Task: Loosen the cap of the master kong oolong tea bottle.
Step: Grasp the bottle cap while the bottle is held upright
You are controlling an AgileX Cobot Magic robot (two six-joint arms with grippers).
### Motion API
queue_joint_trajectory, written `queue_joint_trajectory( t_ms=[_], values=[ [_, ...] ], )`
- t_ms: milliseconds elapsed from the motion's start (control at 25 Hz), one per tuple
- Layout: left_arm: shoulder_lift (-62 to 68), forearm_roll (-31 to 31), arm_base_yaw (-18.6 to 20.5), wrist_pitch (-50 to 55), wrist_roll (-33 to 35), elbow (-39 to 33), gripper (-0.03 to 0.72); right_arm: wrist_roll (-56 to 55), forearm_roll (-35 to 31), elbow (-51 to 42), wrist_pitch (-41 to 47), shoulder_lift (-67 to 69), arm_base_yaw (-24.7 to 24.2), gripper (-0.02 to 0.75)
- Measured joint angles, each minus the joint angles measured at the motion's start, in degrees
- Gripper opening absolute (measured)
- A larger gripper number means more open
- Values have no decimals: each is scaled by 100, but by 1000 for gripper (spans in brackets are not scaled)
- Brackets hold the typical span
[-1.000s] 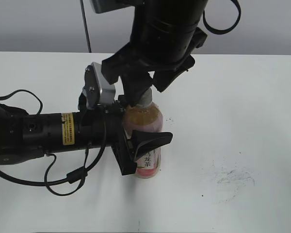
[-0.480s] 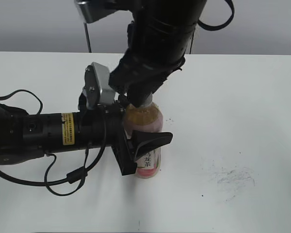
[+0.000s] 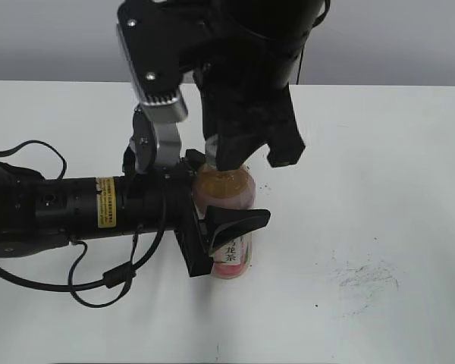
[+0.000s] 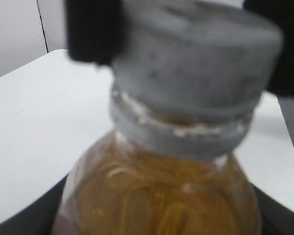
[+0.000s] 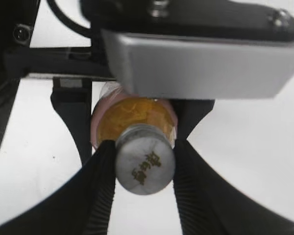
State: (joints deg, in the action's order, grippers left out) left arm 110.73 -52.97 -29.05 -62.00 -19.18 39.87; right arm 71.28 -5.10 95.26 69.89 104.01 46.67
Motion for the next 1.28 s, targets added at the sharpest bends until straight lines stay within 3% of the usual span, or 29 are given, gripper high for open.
queue_joint_trajectory(
  t_ms=[400, 640, 1280],
  values=[
    [0, -44, 0, -18, 50, -5, 447, 3848, -125, 0, 30, -6, -11, 274],
    [0, -44, 0, -18, 50, -5, 447, 5526, -125, 0, 25, -12, -14, 274],
    [0, -38, -9, -25, 54, -5, 447, 6084, -74, -23, 21, -93, -14, 274]
  ],
)
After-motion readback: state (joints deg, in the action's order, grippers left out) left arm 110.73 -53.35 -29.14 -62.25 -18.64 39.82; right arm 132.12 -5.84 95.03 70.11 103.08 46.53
